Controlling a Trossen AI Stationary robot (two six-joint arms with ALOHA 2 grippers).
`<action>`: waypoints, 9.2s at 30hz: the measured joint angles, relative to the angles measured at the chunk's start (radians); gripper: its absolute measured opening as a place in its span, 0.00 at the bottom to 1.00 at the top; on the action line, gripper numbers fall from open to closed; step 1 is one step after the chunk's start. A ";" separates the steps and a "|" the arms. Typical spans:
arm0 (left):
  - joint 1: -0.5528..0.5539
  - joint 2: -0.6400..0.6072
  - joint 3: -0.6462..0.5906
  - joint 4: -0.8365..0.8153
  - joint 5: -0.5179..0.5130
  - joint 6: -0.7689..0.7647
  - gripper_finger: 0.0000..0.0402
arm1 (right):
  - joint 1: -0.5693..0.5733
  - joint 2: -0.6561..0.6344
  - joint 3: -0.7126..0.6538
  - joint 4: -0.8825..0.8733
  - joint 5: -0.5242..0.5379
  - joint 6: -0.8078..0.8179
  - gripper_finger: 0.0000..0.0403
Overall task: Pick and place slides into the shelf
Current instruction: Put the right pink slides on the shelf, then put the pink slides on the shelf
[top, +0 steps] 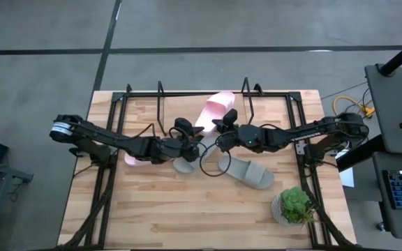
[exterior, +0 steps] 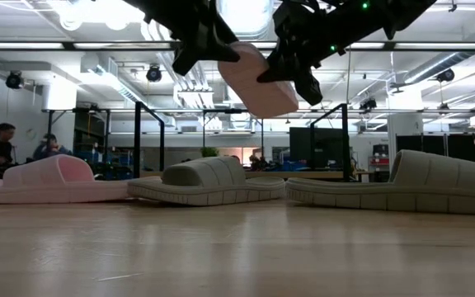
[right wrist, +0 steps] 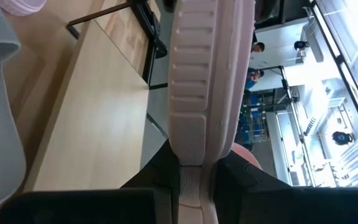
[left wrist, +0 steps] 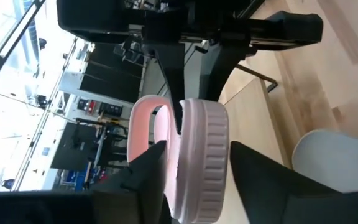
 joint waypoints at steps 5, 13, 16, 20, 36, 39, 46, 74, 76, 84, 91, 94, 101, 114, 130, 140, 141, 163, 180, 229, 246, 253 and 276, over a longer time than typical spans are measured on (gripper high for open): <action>0.000 -0.003 -0.005 0.000 -0.008 0.009 0.18 | 0.000 -0.001 0.000 0.000 0.000 0.002 0.12; 0.006 -0.002 -0.006 0.006 -0.009 0.043 0.06 | 0.002 -0.001 0.000 0.000 0.004 0.002 0.12; 0.006 -0.001 -0.006 0.016 -0.010 0.023 0.12 | 0.002 -0.002 0.000 0.000 0.003 0.002 0.12; 0.007 -0.001 -0.006 0.023 -0.010 0.014 0.31 | 0.002 -0.002 0.000 0.001 -0.001 0.002 0.12; 0.026 0.000 -0.006 0.026 -0.011 0.000 0.43 | 0.002 -0.002 0.000 0.017 -0.030 0.002 0.12; 0.029 0.000 -0.006 0.026 -0.010 0.003 0.30 | 0.002 -0.002 0.000 0.030 -0.027 -0.001 0.12; 0.030 0.002 -0.008 0.025 -0.008 0.035 0.10 | 0.000 -0.002 0.000 0.043 -0.024 0.001 0.12; 0.019 0.004 -0.057 -0.244 -0.371 -0.326 0.10 | 0.000 -0.250 0.000 -0.008 0.108 0.414 0.51; 0.019 0.004 -0.057 -0.303 -0.371 -0.391 0.10 | 0.000 -0.262 0.000 -0.028 0.107 0.430 0.51; 0.020 0.005 -0.071 -0.429 -0.370 -0.571 0.10 | 0.000 -0.258 0.000 -0.059 0.106 0.442 0.51; 0.042 0.005 -0.127 -0.431 -0.370 -0.583 0.09 | 0.000 -0.259 0.000 -0.060 0.104 0.459 0.51; 0.050 0.005 -0.141 -0.422 -0.370 -0.585 0.09 | 0.000 -0.259 0.000 -0.063 0.104 0.459 0.51; 0.079 0.005 -0.171 -0.405 -0.344 -0.585 0.09 | 0.000 -0.258 0.000 -0.063 0.103 0.459 0.51; 0.118 0.005 -0.190 -0.402 -0.249 -0.581 0.19 | 0.000 -0.258 0.000 -0.063 0.103 0.459 0.51; 0.232 0.005 -0.191 -0.420 0.133 -0.635 0.48 | 0.000 -0.258 -0.001 -0.096 0.103 0.468 0.51; 0.241 0.005 -0.190 -0.460 0.249 -0.634 0.67 | 0.000 -0.258 -0.001 -0.110 0.103 0.474 0.51; 0.241 0.004 -0.190 -0.472 0.265 -0.634 0.67 | 0.000 -0.258 -0.001 -0.110 0.103 0.474 0.51; 0.282 -0.114 -0.112 -0.449 0.135 -0.584 0.67 | 0.000 -0.258 -0.001 -0.116 0.103 0.474 0.51; 0.461 0.179 0.083 -0.534 0.044 -0.424 0.67 | 0.000 -0.258 -0.001 -0.139 0.103 0.474 0.51; 0.574 0.187 0.086 -0.546 0.046 -0.233 0.01 | 0.000 -0.258 -0.001 -0.179 0.104 0.494 0.51; 0.574 0.185 0.057 -0.544 0.049 -0.232 0.10 | 0.000 -0.258 -0.001 -0.182 0.104 0.512 0.51; 0.574 0.185 0.056 -0.550 0.051 -0.231 0.28 | 0.000 -0.258 -0.001 -0.182 0.104 0.512 0.51; 0.545 -0.007 0.072 -0.554 0.459 -0.345 0.43 | 0.000 -0.258 -0.001 -0.189 0.112 0.511 0.51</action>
